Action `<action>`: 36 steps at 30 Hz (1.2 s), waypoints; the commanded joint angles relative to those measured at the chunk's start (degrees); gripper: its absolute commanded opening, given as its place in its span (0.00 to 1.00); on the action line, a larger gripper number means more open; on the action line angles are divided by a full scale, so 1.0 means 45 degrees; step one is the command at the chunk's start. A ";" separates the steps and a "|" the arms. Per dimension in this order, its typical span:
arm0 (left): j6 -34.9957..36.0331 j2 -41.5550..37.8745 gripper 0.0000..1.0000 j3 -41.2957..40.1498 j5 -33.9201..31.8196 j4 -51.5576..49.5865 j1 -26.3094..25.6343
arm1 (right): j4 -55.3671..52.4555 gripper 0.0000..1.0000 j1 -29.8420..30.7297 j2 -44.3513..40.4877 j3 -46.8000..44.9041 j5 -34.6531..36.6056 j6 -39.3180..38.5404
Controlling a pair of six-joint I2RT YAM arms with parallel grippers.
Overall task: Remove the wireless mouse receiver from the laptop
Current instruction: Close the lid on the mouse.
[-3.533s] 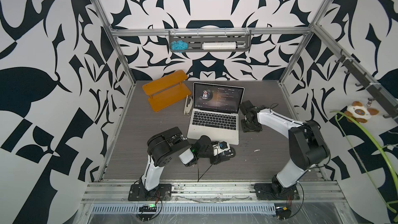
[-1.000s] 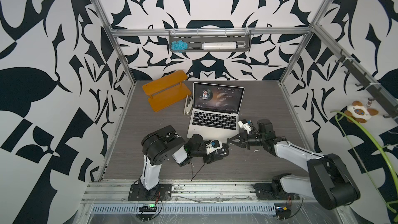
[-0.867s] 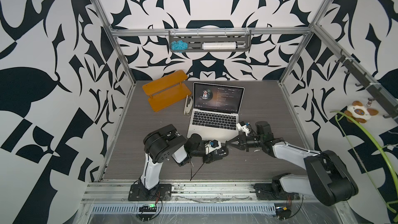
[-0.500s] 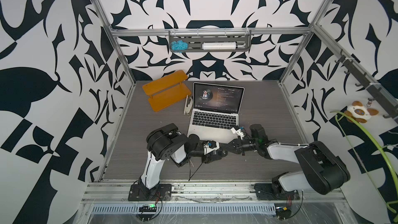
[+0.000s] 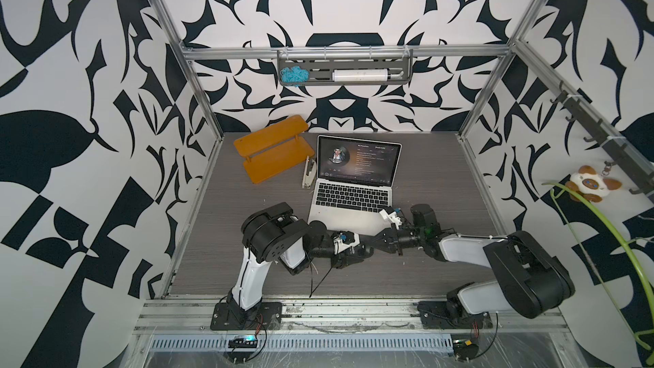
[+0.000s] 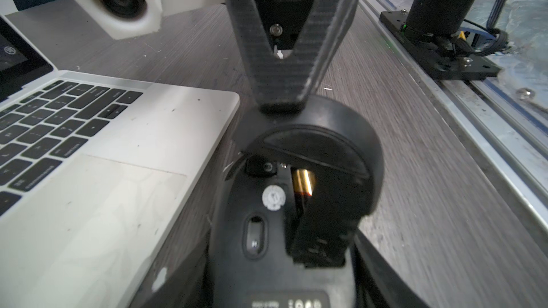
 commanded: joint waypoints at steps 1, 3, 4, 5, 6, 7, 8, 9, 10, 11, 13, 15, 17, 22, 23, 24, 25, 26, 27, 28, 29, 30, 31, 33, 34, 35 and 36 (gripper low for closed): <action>-0.0519 0.0878 0.24 -0.0653 -0.0301 -0.2988 0.0074 | -0.0647 0.00 -0.0062 0.0030 0.0146 0.0213 -0.0504; -0.0521 0.0860 0.24 -0.0655 -0.0268 -0.2985 0.0074 | -0.0849 0.00 -0.0112 0.0020 0.0169 0.0249 -0.0616; -0.0502 0.0865 0.24 -0.0661 -0.0280 -0.2985 0.0072 | -0.0838 0.00 -0.0122 0.0062 0.0167 0.0245 -0.0594; -0.0502 0.0859 0.24 -0.0659 -0.0261 -0.2985 0.0078 | -0.0812 0.00 -0.0122 0.0097 0.0148 0.0234 -0.0575; -0.0502 0.0859 0.24 -0.0661 -0.0275 -0.2985 0.0084 | -0.0784 0.00 -0.0122 0.0100 0.0113 0.0234 -0.0549; -0.0502 0.0878 0.24 -0.0662 -0.0266 -0.2980 0.0079 | -0.0660 0.00 -0.0122 0.0089 0.0075 0.0206 -0.0456; -0.0502 0.0893 0.24 -0.0651 -0.0190 -0.2937 0.0069 | -0.0536 0.00 -0.0114 0.0065 0.0021 0.0167 -0.0350; -0.0502 0.0883 0.24 -0.0664 -0.0164 -0.2890 0.0074 | -0.0566 0.00 -0.0119 0.0041 0.0010 0.0174 -0.0337; -0.0502 0.0859 0.24 -0.0673 -0.0163 -0.2887 0.0083 | -0.0545 0.00 -0.0112 0.0075 0.0019 0.0176 -0.0346; -0.0502 0.0859 0.24 -0.0676 -0.0117 -0.2874 0.0069 | -0.0547 0.00 -0.0121 0.0138 0.0012 0.0166 -0.0361; -0.0512 0.0859 0.24 -0.0649 -0.0012 -0.2880 0.0080 | -0.0491 0.00 -0.0112 0.0298 -0.0014 0.0185 -0.0366; -0.0531 0.0859 0.24 -0.0677 0.0002 -0.2813 0.0071 | -0.0479 0.00 -0.0107 0.0469 -0.0028 0.0232 -0.0384; -0.0560 0.0888 0.24 -0.0647 0.0010 -0.2790 0.0074 | -0.0421 0.01 -0.0121 0.0518 -0.0055 0.0253 -0.0380; -0.0634 0.0939 0.24 -0.0614 0.0052 -0.2809 0.0085 | -0.0638 0.06 -0.0171 0.0402 -0.0009 0.0368 -0.0433; -0.0619 0.0926 0.24 -0.0610 0.0037 -0.2829 0.0091 | -0.0719 0.07 -0.0196 0.0401 0.0016 0.0390 -0.0462; -0.0619 0.0945 0.24 -0.0607 0.0033 -0.2846 0.0093 | -0.0786 0.09 -0.0207 0.0411 0.0021 0.0408 -0.0493; -0.0626 0.0937 0.24 -0.0617 0.0032 -0.2830 0.0091 | -0.0835 0.09 -0.0199 0.0406 0.0006 0.0419 -0.0502; -0.0619 0.0919 0.24 -0.0622 -0.0007 -0.2846 0.0094 | -0.0893 0.09 -0.0207 0.0368 -0.0013 0.0446 -0.0522; -0.0638 0.0917 0.24 -0.0623 -0.0024 -0.2842 0.0111 | -0.0905 0.10 -0.0202 0.0347 -0.0028 0.0466 -0.0503; -0.0639 0.0915 0.24 -0.0619 -0.0022 -0.2846 0.0107 | -0.0943 0.13 -0.0200 0.0292 -0.0056 0.0487 -0.0502; -0.0648 0.0917 0.24 -0.0605 -0.0007 -0.2847 0.0105 | -0.1011 0.16 -0.0201 0.0275 -0.0035 0.0498 -0.0536; -0.0658 0.0932 0.24 -0.0586 -0.0007 -0.2884 0.0122 | -0.1047 0.18 -0.0190 0.0249 -0.0030 0.0517 -0.0550; -0.0658 0.0937 0.24 -0.0552 -0.0008 -0.2903 0.0123 | -0.1045 0.20 -0.0209 0.0260 -0.0029 0.0544 -0.0557; -0.0676 0.0949 0.24 -0.0565 -0.0012 -0.2924 0.0107 | -0.1045 0.21 -0.0197 0.0289 -0.0024 0.0556 -0.0546; -0.0678 0.0940 0.24 -0.0545 -0.0007 -0.2941 0.0108 | -0.1045 0.22 -0.0200 0.0295 -0.0018 0.0574 -0.0555; -0.0687 0.0950 0.24 -0.0546 -0.0007 -0.2957 0.0107 | -0.1046 0.22 -0.0200 0.0332 -0.0011 0.0582 -0.0559; -0.0678 0.0937 0.24 -0.0542 -0.0007 -0.2963 0.0118 | -0.1060 0.22 -0.0200 0.0340 0.0005 0.0602 -0.0551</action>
